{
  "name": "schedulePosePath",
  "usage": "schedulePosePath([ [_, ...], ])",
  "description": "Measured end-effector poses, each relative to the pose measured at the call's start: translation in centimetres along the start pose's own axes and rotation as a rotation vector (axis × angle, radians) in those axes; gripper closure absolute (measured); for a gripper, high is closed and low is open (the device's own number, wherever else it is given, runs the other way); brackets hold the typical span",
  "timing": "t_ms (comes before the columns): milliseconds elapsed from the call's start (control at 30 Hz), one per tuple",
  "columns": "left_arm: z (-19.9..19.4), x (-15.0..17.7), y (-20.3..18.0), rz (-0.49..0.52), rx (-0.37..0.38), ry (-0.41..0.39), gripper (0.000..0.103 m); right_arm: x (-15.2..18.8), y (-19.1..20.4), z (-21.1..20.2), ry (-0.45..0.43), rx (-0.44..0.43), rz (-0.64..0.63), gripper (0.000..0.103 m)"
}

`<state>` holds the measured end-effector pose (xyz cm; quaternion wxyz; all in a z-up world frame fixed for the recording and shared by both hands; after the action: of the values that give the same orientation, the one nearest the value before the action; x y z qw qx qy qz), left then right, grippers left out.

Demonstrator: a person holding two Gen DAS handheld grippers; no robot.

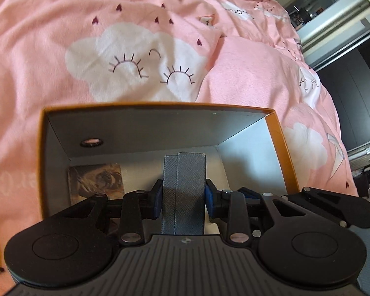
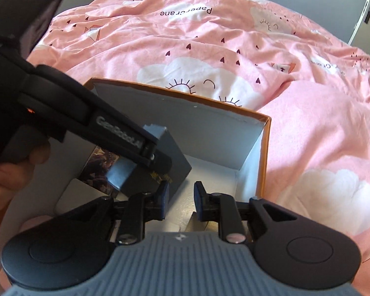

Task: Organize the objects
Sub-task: 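Lower the black box and photo card box into the orange box and release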

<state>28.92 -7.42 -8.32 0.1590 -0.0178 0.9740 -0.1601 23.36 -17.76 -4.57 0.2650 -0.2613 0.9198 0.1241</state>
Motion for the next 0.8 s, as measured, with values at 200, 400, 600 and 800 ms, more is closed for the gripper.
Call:
schedulePosePath([
  [200, 1.5, 0.0, 0.9, -0.058, 0.020, 0.058, 0.065, -0.1, 0.1, 0.3, 0.002, 0.010, -0.035, 0.076],
  [400, 0.8, 0.0, -0.1, 0.041, -0.069, 0.029, 0.040, 0.0, 0.4, 0.7, 0.012, 0.000, -0.046, 0.073],
  [600, -0.8, -0.1, -0.7, 0.135, -0.124, 0.008, 0.039, 0.0, 0.6, 0.9, 0.025, -0.005, -0.048, 0.073],
  [800, -0.8, 0.1, -1.9, 0.247, -0.247, 0.029, 0.055, -0.1, 0.7, 0.8, 0.029, -0.001, -0.063, 0.073],
])
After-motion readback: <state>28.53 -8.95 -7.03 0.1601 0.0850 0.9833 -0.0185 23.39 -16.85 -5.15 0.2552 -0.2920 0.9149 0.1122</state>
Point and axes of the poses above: each gripper's, at about its wrist camera, not at the fingertips, and z roughly the way its jaws point, y to its left, x to its underside, the point moved 2 cm from there along z, roughly the way its jaws point, and after that the axes turned 12 degrees about -x, right-handed, at the moved point
